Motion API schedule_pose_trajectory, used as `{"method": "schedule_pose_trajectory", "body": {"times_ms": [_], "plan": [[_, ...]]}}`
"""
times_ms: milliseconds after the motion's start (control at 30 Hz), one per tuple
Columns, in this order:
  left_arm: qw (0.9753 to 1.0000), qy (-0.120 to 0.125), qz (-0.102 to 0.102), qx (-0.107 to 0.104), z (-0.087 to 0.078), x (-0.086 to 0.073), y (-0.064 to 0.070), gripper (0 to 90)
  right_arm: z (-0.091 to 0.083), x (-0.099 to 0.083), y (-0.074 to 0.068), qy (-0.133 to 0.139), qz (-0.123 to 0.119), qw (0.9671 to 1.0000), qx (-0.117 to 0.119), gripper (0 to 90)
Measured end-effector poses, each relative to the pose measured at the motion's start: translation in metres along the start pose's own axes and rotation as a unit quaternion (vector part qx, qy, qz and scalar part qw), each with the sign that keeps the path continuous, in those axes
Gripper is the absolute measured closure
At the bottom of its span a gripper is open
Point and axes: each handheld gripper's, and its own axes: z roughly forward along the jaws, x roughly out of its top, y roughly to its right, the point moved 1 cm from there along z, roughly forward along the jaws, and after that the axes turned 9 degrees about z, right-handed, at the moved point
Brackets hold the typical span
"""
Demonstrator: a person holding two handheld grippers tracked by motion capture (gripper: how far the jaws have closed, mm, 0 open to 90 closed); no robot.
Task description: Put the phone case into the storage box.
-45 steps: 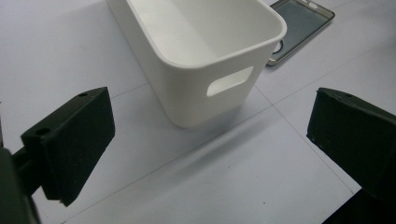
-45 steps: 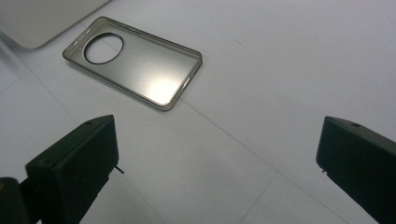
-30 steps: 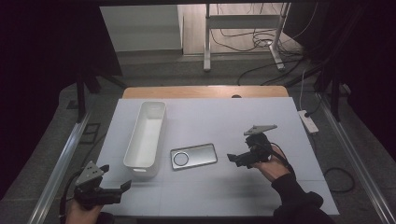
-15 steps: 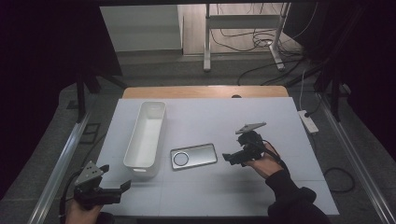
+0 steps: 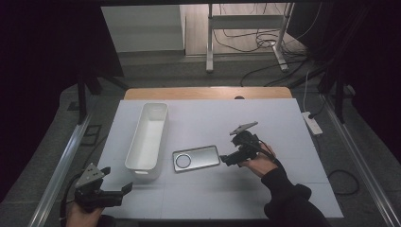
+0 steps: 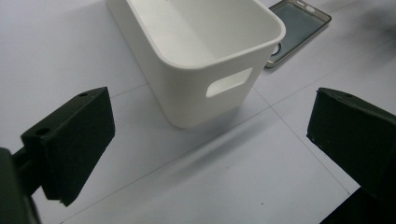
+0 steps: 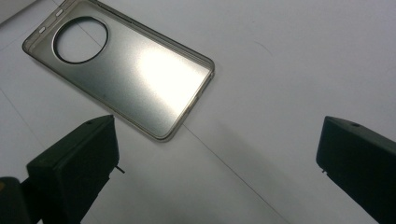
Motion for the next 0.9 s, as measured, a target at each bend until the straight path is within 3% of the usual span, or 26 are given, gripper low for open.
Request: {"method": "schedule_pose_trajectory", "body": {"times_ms": [900], "plan": [[1.0, 0.001, -0.001, -0.002, 0.0, 0.0, 0.0, 1.7, 0.034, 0.025, -0.024, -0.032, -0.008, 0.9993, 0.018, 0.2]]}}
